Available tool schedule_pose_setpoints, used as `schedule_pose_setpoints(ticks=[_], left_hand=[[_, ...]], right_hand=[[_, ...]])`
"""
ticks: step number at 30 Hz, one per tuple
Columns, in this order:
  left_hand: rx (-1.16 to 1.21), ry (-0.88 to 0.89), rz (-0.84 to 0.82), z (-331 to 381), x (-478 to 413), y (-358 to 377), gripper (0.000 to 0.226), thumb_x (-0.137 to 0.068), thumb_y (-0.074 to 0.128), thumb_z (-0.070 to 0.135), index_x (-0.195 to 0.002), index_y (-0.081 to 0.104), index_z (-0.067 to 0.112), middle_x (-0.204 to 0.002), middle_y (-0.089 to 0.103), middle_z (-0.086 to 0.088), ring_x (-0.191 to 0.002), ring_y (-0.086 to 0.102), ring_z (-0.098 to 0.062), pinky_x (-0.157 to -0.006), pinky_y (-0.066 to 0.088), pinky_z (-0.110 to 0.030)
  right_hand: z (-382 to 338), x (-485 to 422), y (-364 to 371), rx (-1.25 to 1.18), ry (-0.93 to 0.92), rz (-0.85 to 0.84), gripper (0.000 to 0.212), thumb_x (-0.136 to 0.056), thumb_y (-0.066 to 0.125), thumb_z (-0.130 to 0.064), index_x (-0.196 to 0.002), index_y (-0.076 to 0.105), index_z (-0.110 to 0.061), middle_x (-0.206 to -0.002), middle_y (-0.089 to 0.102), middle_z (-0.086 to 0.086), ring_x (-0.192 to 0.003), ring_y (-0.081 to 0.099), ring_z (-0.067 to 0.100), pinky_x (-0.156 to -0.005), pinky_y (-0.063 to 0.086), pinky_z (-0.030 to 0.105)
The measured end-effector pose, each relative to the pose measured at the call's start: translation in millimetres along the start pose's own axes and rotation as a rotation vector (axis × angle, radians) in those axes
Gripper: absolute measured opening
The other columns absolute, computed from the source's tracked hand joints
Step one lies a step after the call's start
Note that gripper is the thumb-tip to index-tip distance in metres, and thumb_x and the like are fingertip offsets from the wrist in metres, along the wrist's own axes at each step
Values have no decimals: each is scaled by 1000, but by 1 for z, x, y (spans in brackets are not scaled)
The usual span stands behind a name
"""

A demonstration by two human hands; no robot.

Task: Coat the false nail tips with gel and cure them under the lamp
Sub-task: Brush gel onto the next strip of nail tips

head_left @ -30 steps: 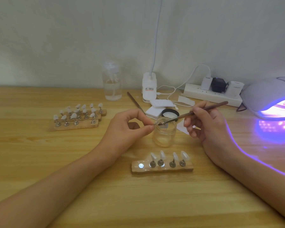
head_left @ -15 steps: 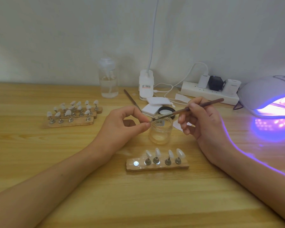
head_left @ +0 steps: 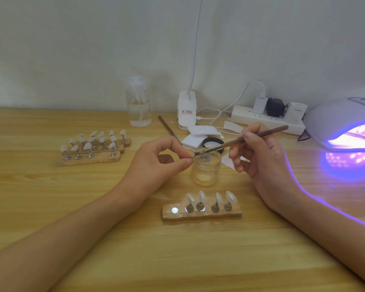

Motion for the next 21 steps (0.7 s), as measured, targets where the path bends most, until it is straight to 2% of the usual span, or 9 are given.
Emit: schedule_pose_setpoints(ticks=[3,5,8,13,17,21], left_hand=[[-4,7,0,0,0,0,11,-81,78,12,-77,68,15,-76,68,0,-54,43,-10,-49,36,-16],[-4,10,2,0,0,0,11,-81,78,11,-77,68,14,-74,67,5,-53,44,-9,-49,37,-15],[-3,6,1,-1,0,0,11,-81,78,12,-77,68,14,-70,65,10,-54,45,-9,-50,37,-15],[-3,6,3,-1,0,0,10,-81,78,13,-78,68,14,-74,67,1,-56,44,-11,-50,37,-15],[-3,11,1,-2,-1,1,10,-81,78,12,-77,68,13,-70,65,10,-55,45,-10,-50,37,-14],[-5,24,-12,-4,-1,-1,10,-82,77,14,-79,68,15,-67,63,11,-52,43,-8,-49,36,-14]], right_hand=[[3,0,-1,44,35,35,20,-103,45,-12,-84,52,-15,-61,62,6,-54,56,16,-47,44,22],[2,0,-3,28,37,58,22,-103,44,-11,-83,53,-16,-61,61,5,-55,55,15,-47,44,22],[-1,0,-1,-9,-1,6,19,-101,46,-15,-84,53,-18,-63,62,4,-56,57,14,-47,45,21],[2,0,-2,40,38,46,22,-103,44,-12,-83,54,-16,-61,61,5,-55,56,15,-47,45,22],[-1,0,-1,5,-13,0,16,-98,48,-19,-83,54,-18,-62,62,5,-56,55,15,-48,45,21],[1,1,-3,60,17,44,23,-103,45,-12,-83,55,-18,-61,61,5,-55,56,16,-47,45,22]])
Point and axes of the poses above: each hand's wrist, its own x-axis away from the middle knuckle, its own y-axis out of the palm, z = x × y, the point moved 3 cm from there along -x, towards the middle knuckle
